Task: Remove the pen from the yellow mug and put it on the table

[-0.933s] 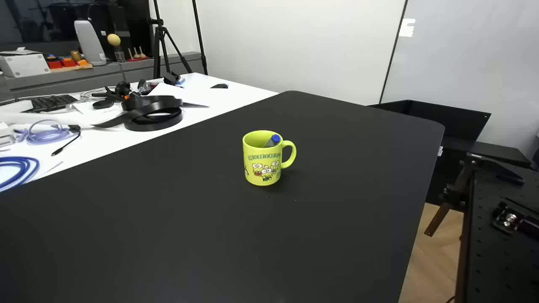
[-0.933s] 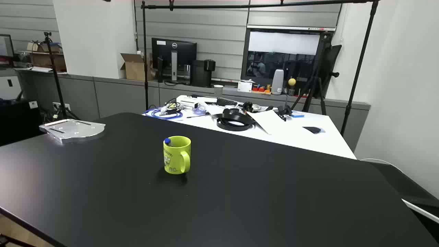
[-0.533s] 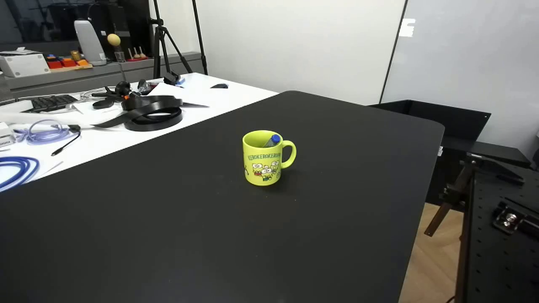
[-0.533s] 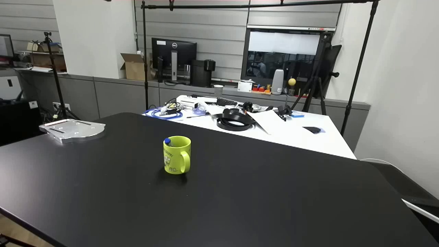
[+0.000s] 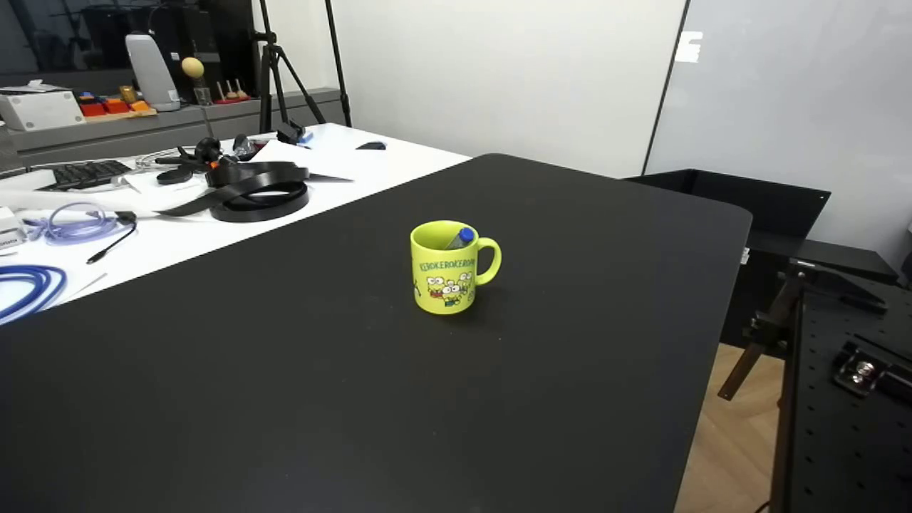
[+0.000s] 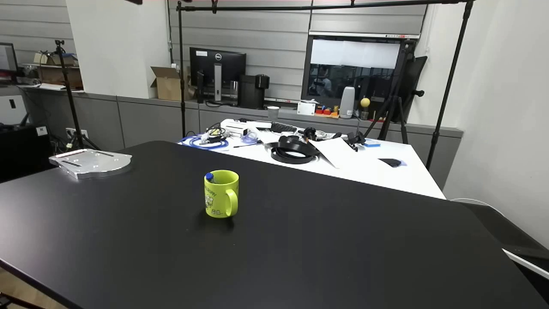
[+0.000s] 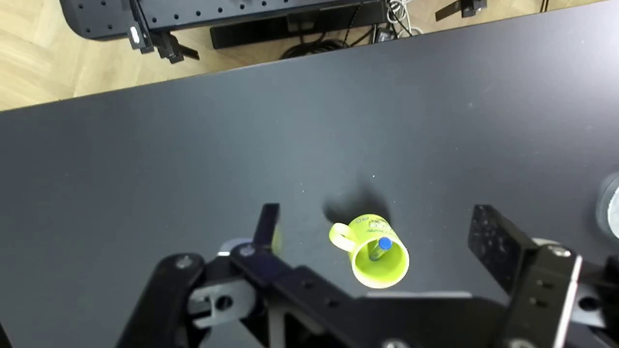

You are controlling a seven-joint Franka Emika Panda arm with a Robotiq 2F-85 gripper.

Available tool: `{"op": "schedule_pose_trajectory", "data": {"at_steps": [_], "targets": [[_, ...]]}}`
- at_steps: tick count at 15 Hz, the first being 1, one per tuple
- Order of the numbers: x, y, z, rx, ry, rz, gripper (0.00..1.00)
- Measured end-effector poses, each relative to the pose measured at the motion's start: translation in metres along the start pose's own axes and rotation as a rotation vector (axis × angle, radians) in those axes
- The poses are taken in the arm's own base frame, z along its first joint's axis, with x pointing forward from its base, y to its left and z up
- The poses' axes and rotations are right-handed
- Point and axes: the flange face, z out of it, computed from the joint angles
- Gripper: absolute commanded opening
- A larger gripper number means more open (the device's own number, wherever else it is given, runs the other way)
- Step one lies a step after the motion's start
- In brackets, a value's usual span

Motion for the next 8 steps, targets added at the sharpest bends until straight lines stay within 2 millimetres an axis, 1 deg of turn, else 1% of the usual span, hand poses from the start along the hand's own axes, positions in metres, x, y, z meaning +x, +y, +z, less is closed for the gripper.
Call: {"op": "schedule_pose_trajectory", "data": {"at_steps": [2,4,6,8], "targets": [[0.013,-0.004,0.007,-0.013,0.057,-0.008,1.0],[0.03,-0.009,0.022,-0.046,0.124,-0.028,1.0],[0.049,-0.014,0.047,-0.085,0.181,-0.057,1.0],[0.068,-0.018,0.076,-0.115,0.212,-0.077,1.0]]}}
